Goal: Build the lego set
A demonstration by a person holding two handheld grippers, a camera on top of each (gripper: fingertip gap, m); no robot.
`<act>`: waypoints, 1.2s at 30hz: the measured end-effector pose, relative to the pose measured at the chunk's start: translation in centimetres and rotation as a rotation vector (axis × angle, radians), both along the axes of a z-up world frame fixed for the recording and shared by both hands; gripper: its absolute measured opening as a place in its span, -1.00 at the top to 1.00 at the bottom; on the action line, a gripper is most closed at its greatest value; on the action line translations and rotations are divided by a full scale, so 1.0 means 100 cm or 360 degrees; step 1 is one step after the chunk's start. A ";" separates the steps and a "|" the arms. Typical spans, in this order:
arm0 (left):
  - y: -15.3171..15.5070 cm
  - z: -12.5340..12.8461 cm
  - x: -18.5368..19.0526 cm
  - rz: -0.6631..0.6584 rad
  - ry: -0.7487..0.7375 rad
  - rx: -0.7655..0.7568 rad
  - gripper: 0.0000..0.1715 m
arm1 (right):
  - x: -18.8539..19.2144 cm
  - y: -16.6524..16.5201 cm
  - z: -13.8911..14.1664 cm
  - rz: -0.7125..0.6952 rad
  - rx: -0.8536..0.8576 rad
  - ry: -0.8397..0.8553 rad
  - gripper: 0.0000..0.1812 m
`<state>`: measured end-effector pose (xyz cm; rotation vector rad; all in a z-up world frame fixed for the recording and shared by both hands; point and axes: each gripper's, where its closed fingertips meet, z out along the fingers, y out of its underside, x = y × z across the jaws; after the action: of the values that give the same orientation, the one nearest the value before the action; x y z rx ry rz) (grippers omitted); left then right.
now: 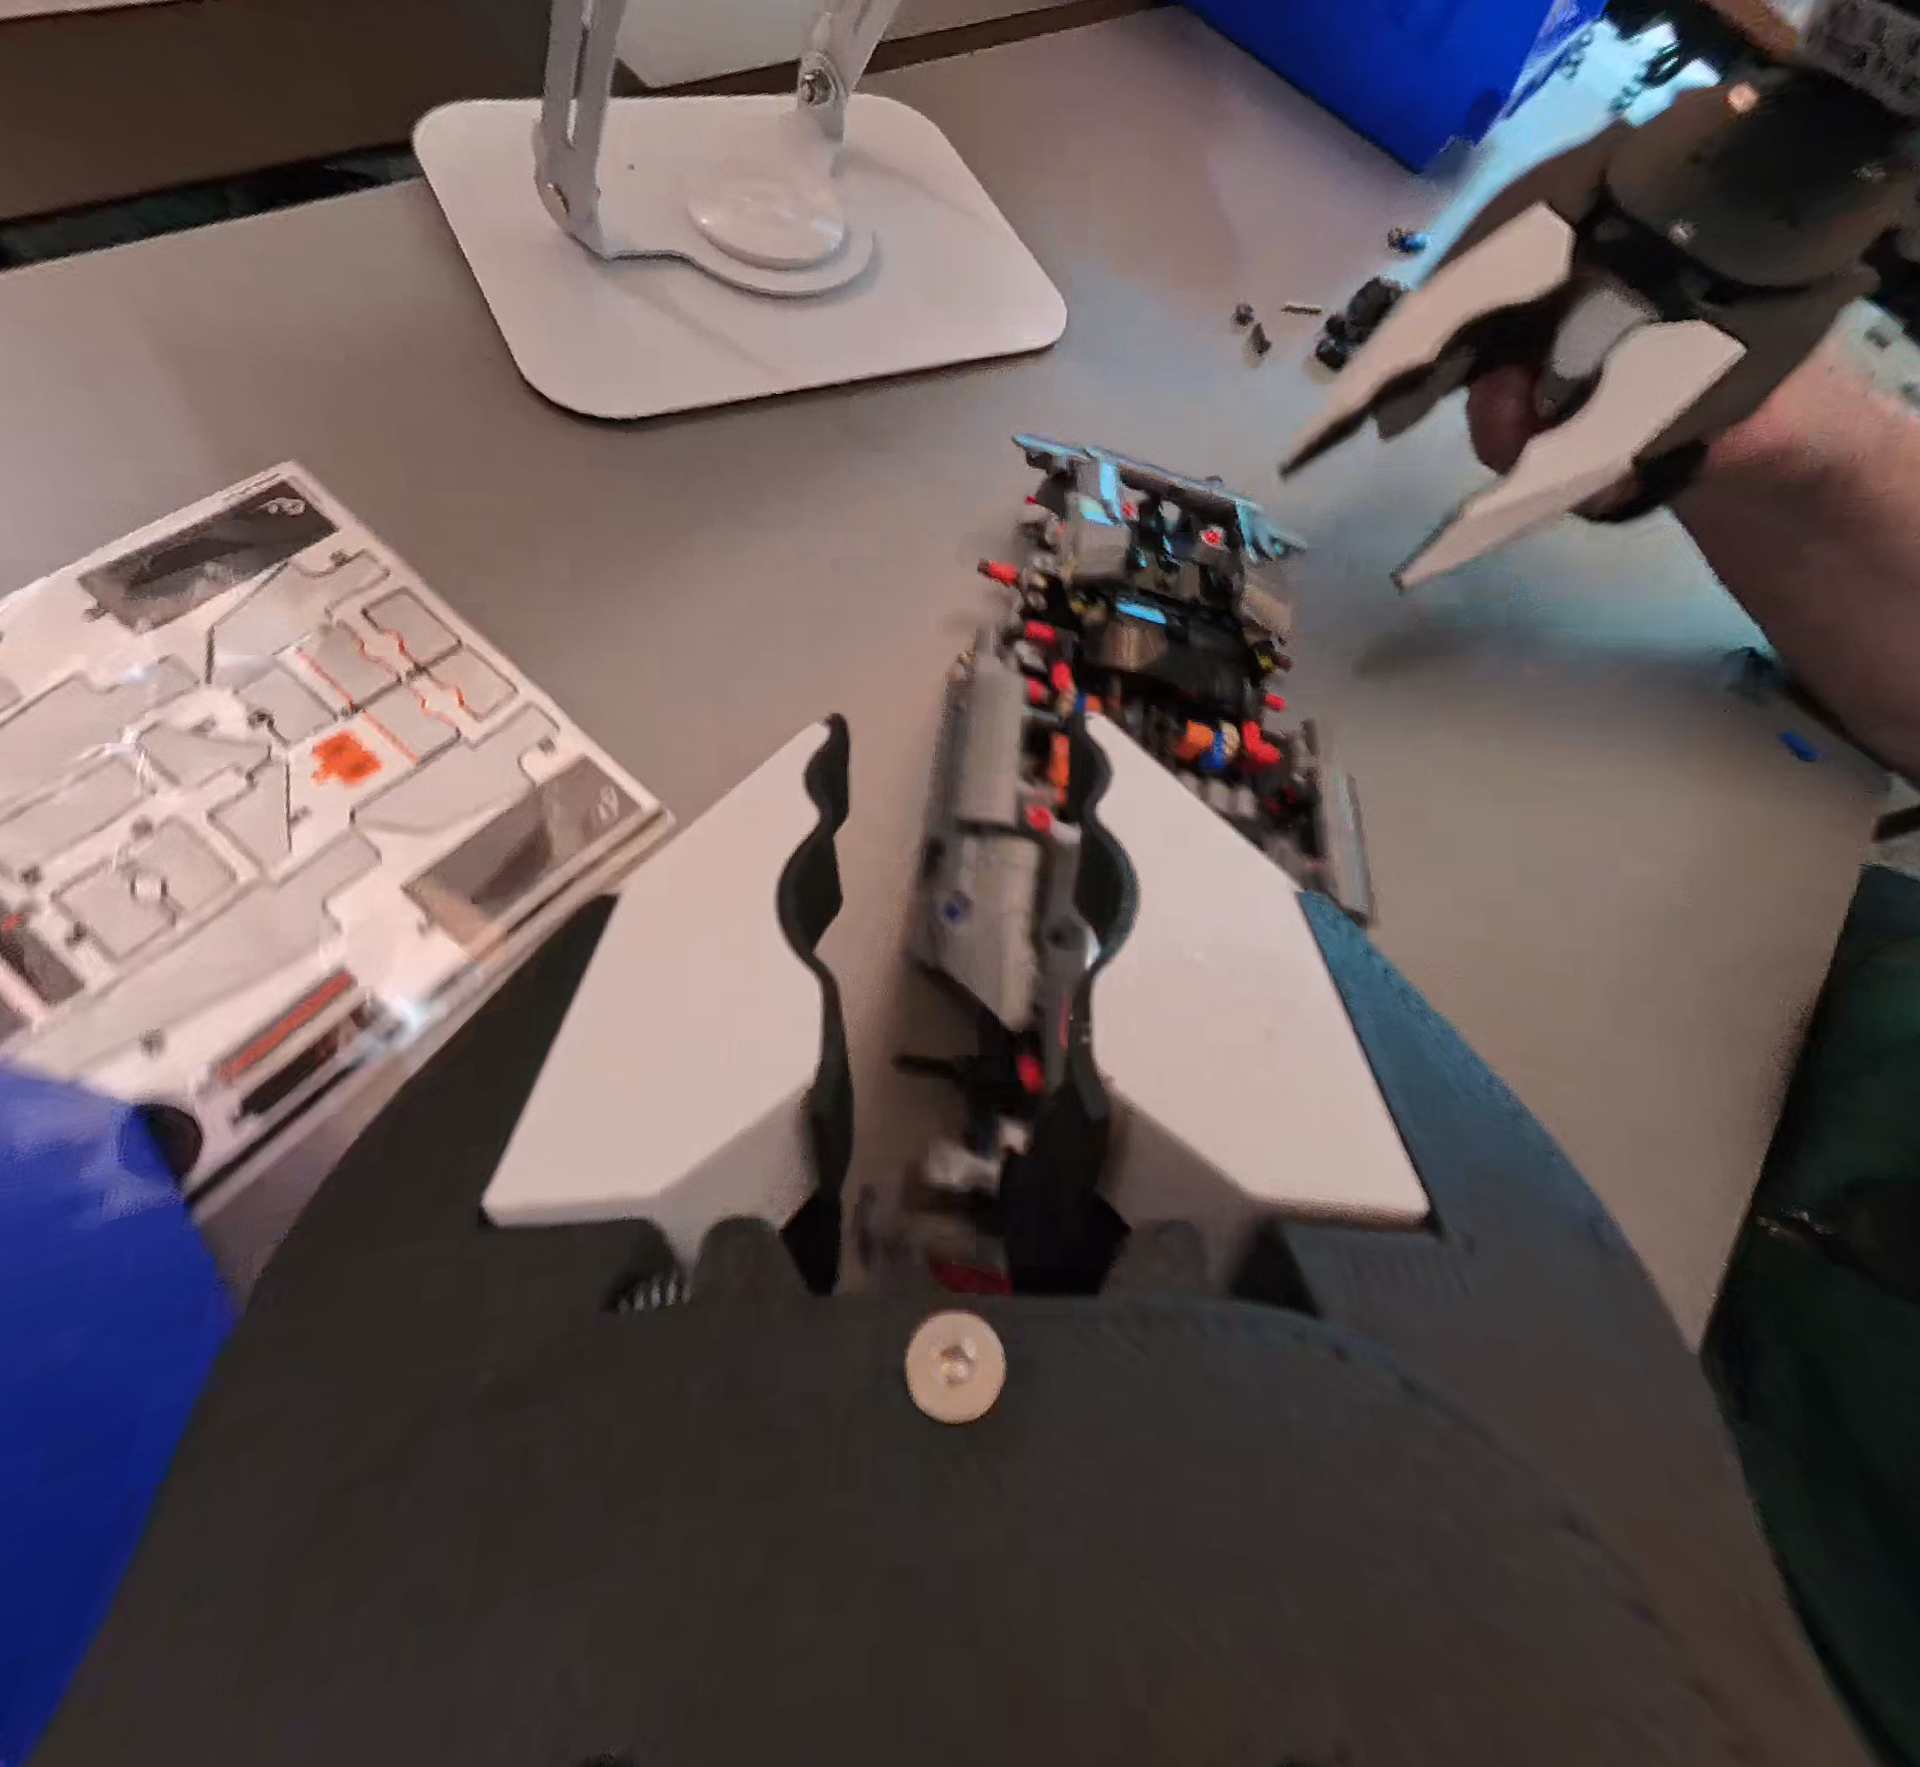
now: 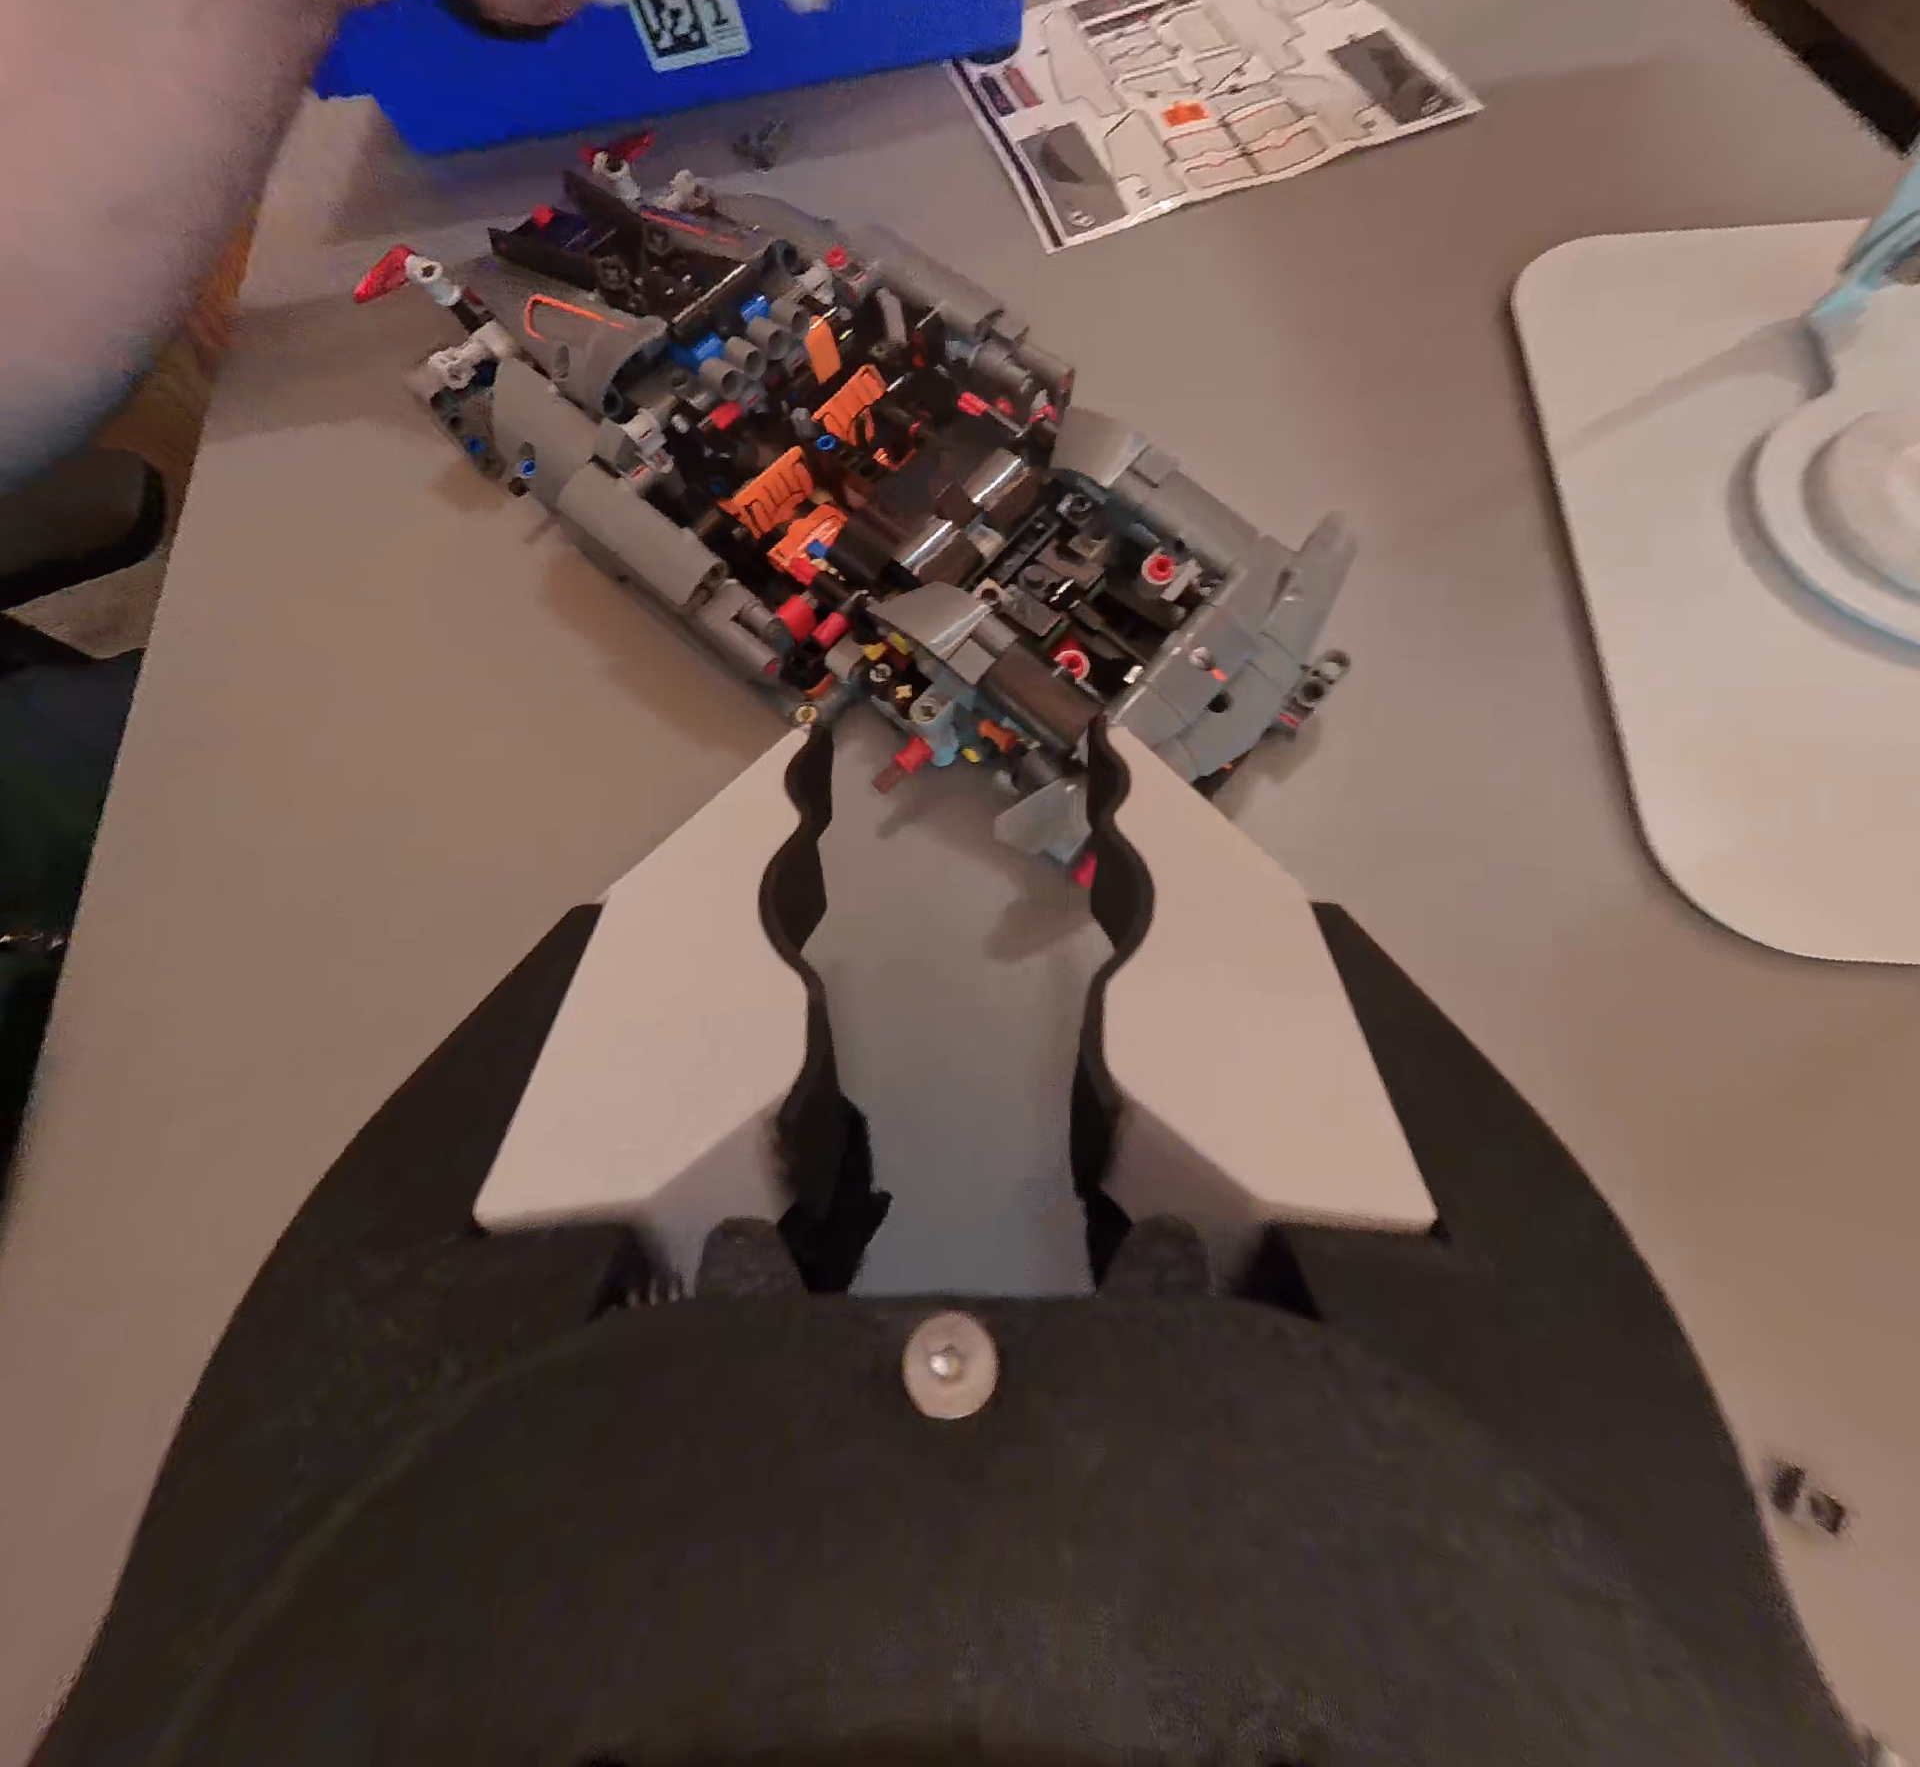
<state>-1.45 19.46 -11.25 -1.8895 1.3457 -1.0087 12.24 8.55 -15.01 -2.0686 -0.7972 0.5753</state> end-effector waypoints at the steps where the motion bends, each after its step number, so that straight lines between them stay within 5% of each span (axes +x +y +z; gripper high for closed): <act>1: -0.011 0.003 -0.010 0.0027 0.0005 0.0038 0.47 | 0.002 0.002 0.000 -0.0019 0.0018 -0.0005 0.43; 7: -0.076 -0.010 -0.051 0.0186 0.0065 0.0119 0.13 | 0.013 0.014 -0.015 -0.0117 0.0008 -0.0085 0.21; 12: -0.097 -0.039 -0.066 0.0340 0.0195 0.0184 -0.04 | 0.014 0.018 -0.025 -0.0155 -0.0067 -0.0083 -0.02; 22: -0.097 -0.077 -0.077 0.0525 0.0454 0.0381 -0.01 | -0.006 0.011 -0.040 -0.0022 -0.0126 -0.0191 -0.04; 28: -0.077 -0.081 -0.075 0.0538 0.0509 0.0408 0.07 | -0.002 -0.003 -0.041 0.0038 -0.0200 -0.0270 0.14; 36: -0.036 -0.069 -0.079 0.0494 0.0478 0.0406 0.08 | 0.011 -0.034 -0.033 0.0188 -0.0384 -0.0227 0.13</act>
<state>-9.33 15.86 -18.19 -2.0226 1.2211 -0.3919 13.37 5.12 -18.26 -2.3144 -0.9780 0.6187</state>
